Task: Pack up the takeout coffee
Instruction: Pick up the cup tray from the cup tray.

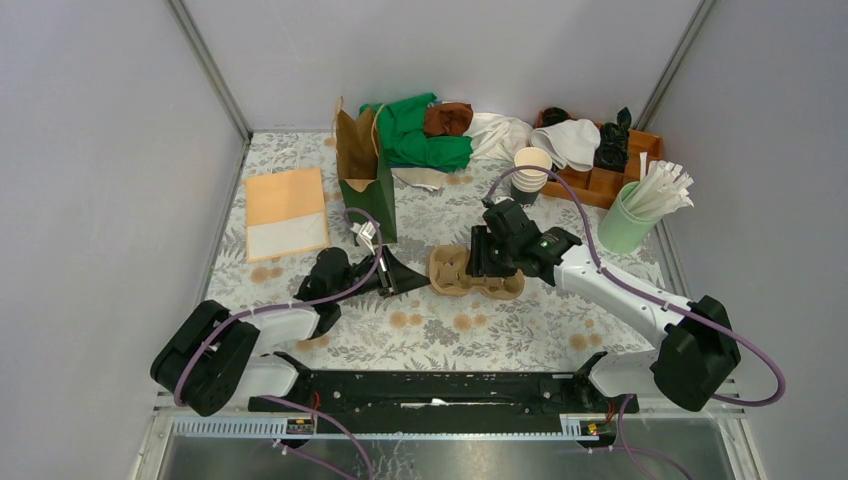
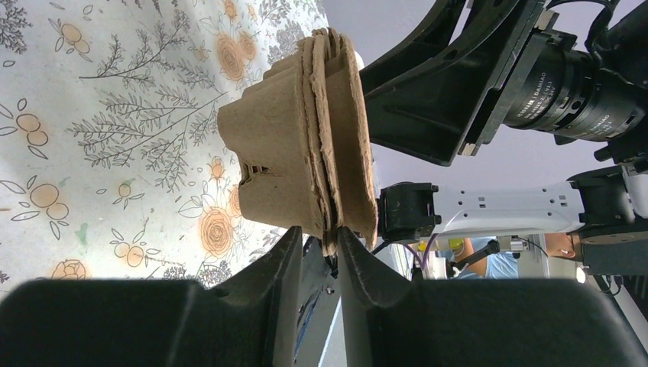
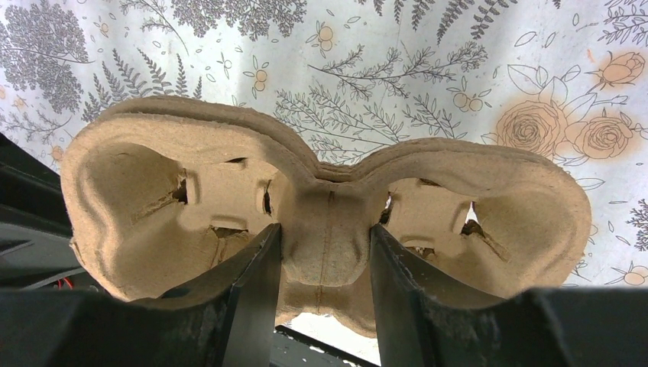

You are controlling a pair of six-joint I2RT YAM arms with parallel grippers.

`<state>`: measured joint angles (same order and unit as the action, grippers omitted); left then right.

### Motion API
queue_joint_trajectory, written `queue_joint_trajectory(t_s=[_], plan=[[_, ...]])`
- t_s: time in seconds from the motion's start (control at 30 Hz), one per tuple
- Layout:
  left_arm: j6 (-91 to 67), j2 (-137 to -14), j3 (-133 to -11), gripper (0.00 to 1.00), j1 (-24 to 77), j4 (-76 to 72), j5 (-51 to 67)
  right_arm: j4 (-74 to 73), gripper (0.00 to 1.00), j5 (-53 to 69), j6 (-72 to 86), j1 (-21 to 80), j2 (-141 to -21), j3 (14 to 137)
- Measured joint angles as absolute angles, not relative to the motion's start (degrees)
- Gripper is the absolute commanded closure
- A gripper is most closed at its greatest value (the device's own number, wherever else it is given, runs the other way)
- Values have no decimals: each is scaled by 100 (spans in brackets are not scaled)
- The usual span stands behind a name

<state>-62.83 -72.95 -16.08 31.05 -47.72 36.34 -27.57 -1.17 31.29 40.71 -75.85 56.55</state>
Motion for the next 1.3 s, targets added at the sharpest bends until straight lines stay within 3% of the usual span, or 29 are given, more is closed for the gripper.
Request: queue_joint_trajectory(t_s=[0.17, 0.37, 1.03, 1.1, 1.2, 1.3], plan=[[-6252, -7393, -1653, 67, 3103, -4707, 3682, -2759, 57, -73, 3114, 4053, -7614, 5627], [-6095, -7400, -1804, 100, 3105, -4353, 3686, -2762, 57, -82, 3087, 4042, -7614, 5596], [-5168, -7397, -2141, 100, 3124, -2165, 2397, -2735, 56, 456, 3131, 3896, -7518, 5596], [-5118, -7400, -2141, 93, 3124, -2091, 2351, -2709, 56, 528, 3140, 3859, -7509, 5596], [-5096, -7317, -2095, 73, 3124, -2143, 2375, -2639, 56, 572, 3157, 3817, -7509, 5588], [-5144, -6890, -1872, 65, 3124, -2338, 2436, -2571, 57, 576, 3186, 3785, -7511, 5535]])
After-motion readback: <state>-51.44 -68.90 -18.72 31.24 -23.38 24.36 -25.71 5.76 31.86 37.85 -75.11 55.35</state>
